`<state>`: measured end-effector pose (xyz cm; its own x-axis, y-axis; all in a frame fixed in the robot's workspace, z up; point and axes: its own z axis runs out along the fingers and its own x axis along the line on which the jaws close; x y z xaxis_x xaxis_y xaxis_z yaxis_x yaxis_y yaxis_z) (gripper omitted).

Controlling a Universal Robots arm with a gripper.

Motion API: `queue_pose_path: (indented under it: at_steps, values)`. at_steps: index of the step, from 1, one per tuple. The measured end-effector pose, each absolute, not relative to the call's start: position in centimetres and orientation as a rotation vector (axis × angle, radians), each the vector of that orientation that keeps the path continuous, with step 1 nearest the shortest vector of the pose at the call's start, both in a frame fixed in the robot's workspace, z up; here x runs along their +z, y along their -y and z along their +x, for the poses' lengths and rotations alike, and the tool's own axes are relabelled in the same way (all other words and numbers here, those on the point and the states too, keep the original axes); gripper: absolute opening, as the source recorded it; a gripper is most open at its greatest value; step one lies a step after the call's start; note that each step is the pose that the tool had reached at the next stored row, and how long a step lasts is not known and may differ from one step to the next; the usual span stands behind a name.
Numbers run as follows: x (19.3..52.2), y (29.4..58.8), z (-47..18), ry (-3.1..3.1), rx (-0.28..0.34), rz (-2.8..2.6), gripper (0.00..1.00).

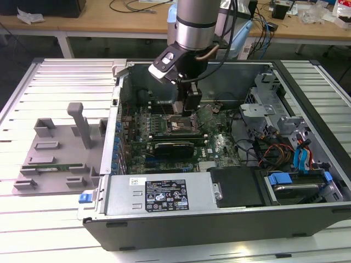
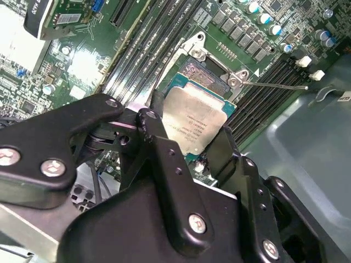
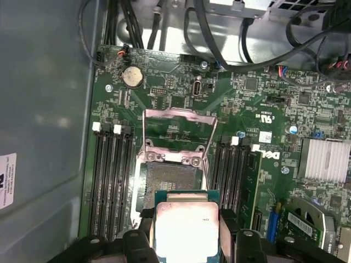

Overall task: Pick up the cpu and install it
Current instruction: 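Place the cpu into insertion slot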

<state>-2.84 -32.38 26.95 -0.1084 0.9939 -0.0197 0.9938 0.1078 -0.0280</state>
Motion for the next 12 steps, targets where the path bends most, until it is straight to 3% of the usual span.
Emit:
queue_pose_path:
  at_steps: [12]
  values:
    - [26.91,32.38,-2.84,2.218,0.054,-2.216,0.55]
